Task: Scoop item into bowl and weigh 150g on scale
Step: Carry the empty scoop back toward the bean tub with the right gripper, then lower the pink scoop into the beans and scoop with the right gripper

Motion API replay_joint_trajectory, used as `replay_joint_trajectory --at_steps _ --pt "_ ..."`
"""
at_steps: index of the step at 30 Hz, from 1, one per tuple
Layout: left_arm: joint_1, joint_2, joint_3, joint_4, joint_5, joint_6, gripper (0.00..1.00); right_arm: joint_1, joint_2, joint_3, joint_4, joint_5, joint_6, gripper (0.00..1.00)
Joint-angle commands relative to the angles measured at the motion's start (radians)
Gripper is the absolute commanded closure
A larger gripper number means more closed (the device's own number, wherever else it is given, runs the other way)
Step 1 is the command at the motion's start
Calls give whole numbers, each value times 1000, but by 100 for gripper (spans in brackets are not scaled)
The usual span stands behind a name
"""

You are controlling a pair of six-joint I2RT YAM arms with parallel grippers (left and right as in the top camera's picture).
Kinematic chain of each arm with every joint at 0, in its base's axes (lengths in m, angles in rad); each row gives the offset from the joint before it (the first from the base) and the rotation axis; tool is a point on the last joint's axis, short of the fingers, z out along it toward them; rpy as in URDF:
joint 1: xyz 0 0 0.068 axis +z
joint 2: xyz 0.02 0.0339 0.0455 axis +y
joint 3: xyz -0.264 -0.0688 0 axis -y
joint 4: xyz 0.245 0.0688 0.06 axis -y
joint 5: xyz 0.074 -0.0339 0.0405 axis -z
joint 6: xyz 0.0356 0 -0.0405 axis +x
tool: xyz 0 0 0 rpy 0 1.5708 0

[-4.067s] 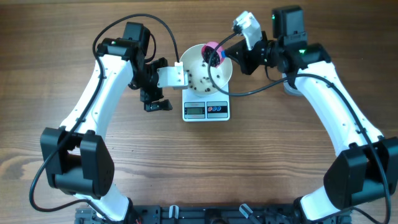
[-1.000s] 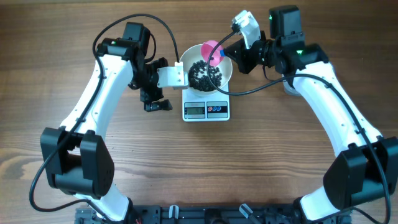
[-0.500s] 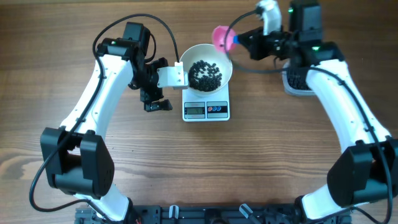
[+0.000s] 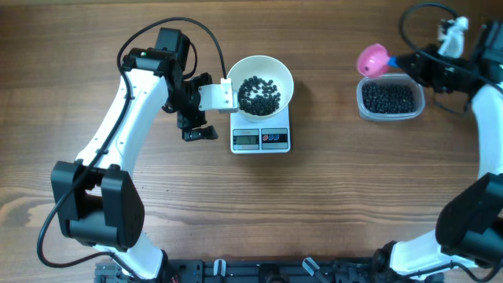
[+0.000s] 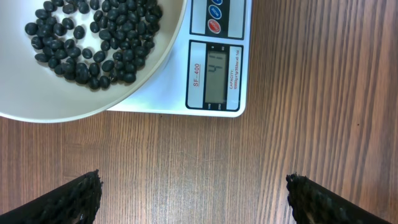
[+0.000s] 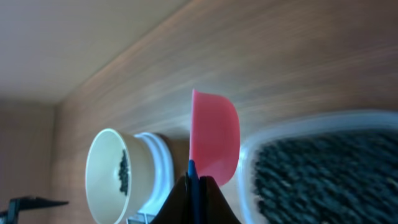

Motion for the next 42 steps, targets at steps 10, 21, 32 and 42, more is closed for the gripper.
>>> replay_joint_trajectory --at_steps 10,21,32,42 --pt "6 2 -8 0 27 19 0 -83 -11 18 -151 396 -212 95" --pt "6 2 -8 0 27 19 0 3 -15 152 -210 470 -310 96" --pt "6 2 -8 0 27 19 0 197 -11 167 -267 876 -390 96" --pt "6 2 -8 0 27 19 0 253 74 51 -221 1032 -387 96"
